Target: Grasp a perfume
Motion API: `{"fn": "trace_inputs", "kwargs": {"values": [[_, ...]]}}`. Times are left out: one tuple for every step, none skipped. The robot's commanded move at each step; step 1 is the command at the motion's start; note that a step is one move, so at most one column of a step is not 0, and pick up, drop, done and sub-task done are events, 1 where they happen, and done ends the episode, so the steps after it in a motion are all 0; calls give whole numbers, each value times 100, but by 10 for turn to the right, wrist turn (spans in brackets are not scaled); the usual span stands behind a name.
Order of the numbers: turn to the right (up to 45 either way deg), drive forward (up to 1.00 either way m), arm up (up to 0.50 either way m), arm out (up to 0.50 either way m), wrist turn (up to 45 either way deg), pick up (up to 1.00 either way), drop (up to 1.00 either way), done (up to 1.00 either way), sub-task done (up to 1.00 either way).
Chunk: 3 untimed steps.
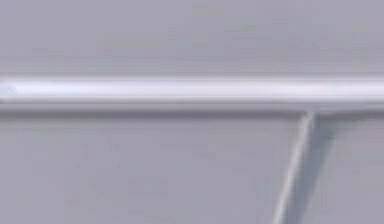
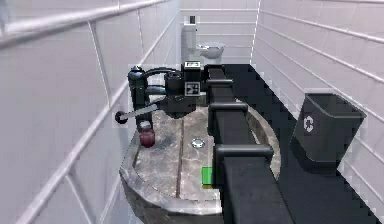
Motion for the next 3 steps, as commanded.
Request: {"fn": "trace_inputs", "kwargs": {"values": [[0,0,0,0,60,0,0,0,0],[0,0,-12,0,0,0,0,0,0],[0,0,0,0,0,100,0,0,0]]}}
